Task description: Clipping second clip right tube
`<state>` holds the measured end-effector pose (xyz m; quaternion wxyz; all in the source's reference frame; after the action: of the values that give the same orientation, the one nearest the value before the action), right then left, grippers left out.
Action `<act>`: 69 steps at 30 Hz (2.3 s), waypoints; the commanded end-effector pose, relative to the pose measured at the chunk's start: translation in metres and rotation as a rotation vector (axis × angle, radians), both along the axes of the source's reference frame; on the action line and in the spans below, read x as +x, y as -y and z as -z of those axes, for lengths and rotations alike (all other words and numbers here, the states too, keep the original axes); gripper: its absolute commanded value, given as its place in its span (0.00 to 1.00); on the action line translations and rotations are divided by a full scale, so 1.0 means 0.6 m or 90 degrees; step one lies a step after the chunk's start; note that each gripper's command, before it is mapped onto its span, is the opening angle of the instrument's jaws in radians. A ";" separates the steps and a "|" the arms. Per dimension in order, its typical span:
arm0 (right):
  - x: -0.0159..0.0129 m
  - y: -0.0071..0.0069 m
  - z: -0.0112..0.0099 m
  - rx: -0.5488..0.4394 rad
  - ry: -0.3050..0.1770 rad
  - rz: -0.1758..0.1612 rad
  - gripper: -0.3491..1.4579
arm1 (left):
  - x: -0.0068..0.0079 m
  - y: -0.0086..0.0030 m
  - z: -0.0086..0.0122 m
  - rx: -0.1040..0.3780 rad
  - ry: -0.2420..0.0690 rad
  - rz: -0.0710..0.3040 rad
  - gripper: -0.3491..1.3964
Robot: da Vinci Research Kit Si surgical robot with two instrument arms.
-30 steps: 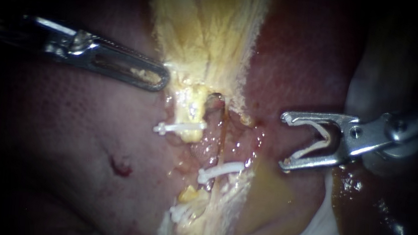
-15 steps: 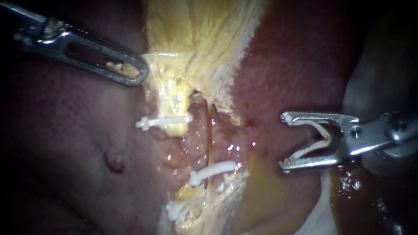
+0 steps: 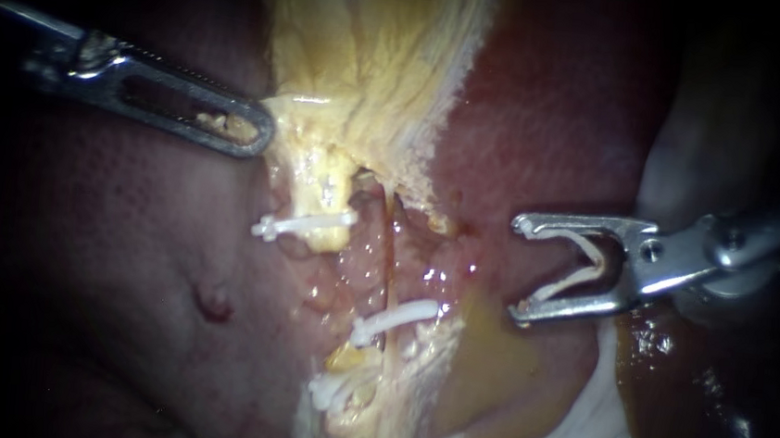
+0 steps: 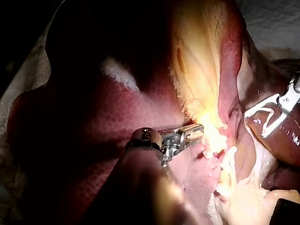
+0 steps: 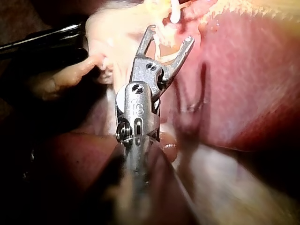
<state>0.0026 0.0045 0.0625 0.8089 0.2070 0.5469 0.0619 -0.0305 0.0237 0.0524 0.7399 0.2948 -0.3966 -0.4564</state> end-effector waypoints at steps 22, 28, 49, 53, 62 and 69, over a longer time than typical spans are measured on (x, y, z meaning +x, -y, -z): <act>0.0090 0.0039 -0.0062 0.102 0.013 -0.004 0.47 | -0.0003 0.0003 -0.0004 -0.001 -0.001 0.001 0.00; 0.0105 0.0033 -0.0083 0.145 0.026 -0.018 0.47 | -0.0003 0.0003 -0.0004 -0.001 -0.001 0.001 0.00; 0.0178 0.0033 -0.0136 0.264 -0.008 -0.035 0.46 | -0.0006 0.0004 -0.0006 -0.002 -0.001 0.001 0.00; 0.0188 0.0036 -0.0139 0.283 -0.024 -0.036 0.46 | -0.0007 0.0004 -0.0007 -0.002 -0.002 0.002 0.00; 0.0196 0.0035 -0.0139 0.306 -0.041 -0.018 0.46 | -0.0009 0.0004 -0.0010 -0.002 -0.002 0.001 0.00; 0.0197 0.0040 -0.0129 0.319 -0.062 -0.019 0.46 | -0.0009 0.0003 -0.0011 -0.002 -0.002 0.001 0.00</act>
<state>0.0145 0.0019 0.0702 0.7003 0.3983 0.5594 0.1948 -0.0310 0.0235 0.0530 0.7404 0.2924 -0.3967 -0.4571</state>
